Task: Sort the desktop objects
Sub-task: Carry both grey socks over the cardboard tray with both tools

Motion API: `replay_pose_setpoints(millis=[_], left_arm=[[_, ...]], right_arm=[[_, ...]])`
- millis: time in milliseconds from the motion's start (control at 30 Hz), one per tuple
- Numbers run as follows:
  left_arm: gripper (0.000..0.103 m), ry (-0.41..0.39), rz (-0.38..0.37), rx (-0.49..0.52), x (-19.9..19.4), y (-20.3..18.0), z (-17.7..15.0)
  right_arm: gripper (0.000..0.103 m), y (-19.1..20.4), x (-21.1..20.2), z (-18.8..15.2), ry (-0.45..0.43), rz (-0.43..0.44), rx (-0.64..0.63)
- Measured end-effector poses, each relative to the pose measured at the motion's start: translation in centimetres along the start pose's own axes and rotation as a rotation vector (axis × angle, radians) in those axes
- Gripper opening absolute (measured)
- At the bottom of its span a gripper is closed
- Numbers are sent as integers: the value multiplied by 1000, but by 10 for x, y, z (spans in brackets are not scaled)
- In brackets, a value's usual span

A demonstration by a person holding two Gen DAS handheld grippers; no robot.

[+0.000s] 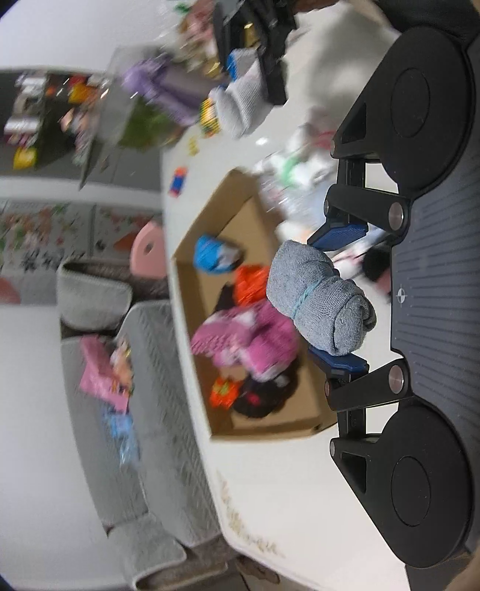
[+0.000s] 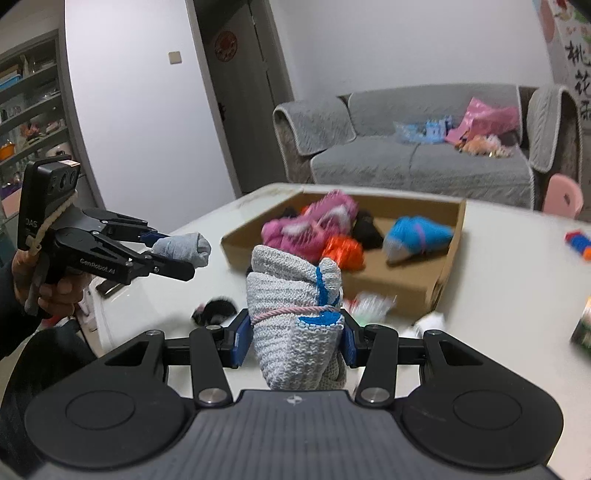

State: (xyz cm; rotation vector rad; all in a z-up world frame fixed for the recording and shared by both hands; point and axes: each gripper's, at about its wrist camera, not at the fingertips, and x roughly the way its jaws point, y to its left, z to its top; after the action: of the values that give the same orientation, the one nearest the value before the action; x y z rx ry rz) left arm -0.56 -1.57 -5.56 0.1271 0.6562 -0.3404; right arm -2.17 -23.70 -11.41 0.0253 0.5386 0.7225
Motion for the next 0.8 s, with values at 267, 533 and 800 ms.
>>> replay_pose_setpoints(millis=[267, 533, 800], left_arm=[[62, -26, 51, -34, 17, 17, 33], [62, -1, 82, -18, 44, 34, 53], [62, 41, 90, -16, 74, 49, 66]], right_arm=[[44, -12, 17, 39, -37, -11, -27], [44, -28, 38, 58, -23, -40, -24], [44, -42, 60, 58, 32, -68, -9]])
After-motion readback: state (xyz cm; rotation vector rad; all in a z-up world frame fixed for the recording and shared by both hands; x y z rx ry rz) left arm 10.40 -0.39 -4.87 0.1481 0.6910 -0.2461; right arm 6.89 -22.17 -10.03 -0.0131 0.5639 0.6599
